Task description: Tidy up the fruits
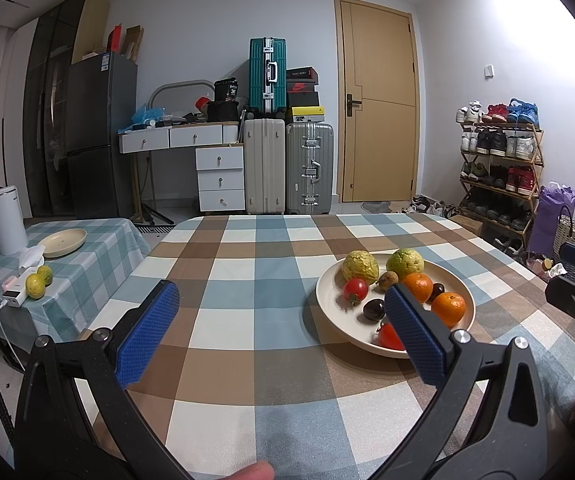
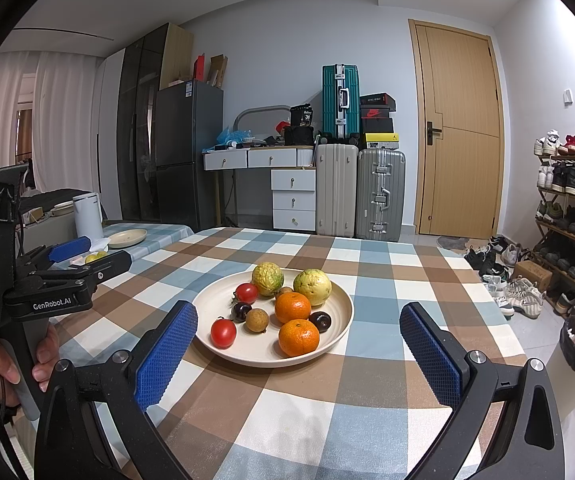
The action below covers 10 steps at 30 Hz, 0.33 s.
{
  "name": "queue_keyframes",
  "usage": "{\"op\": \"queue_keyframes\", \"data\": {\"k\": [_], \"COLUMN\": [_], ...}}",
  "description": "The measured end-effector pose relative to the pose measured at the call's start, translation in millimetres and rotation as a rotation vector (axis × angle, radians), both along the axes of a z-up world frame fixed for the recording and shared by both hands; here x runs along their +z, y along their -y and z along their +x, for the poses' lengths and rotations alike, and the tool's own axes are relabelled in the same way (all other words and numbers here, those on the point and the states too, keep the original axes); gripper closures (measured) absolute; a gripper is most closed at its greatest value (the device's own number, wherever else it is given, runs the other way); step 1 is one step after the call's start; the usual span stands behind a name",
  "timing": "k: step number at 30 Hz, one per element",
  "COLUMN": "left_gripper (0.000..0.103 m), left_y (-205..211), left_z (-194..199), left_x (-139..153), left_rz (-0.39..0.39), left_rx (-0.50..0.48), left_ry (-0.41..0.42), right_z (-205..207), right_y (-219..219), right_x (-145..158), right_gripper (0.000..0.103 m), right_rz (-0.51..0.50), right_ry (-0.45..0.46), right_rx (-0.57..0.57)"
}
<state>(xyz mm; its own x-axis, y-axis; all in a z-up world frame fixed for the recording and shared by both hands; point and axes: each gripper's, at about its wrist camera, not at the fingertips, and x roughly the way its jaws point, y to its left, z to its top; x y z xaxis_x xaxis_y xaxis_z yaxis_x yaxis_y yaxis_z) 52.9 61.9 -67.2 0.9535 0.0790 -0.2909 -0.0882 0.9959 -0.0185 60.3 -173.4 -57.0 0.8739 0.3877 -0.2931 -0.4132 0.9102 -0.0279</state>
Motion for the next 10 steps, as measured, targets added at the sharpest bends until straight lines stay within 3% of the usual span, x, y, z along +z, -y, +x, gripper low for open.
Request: {"op": "queue_keyframes", "data": {"k": [10], "left_gripper": [0.0], "left_y": [2.7], "left_z": [-0.9], "left_x": [-0.1], "left_rz": [-0.002], "left_rx": [-0.004], "left_ry": [-0.004], "right_z": [0.1], "right_y": [0.1], "right_x": [0.0], "right_gripper": [0.0], "right_rz": [0.0], "right_ry": [0.0], "right_rx": [0.0]}}
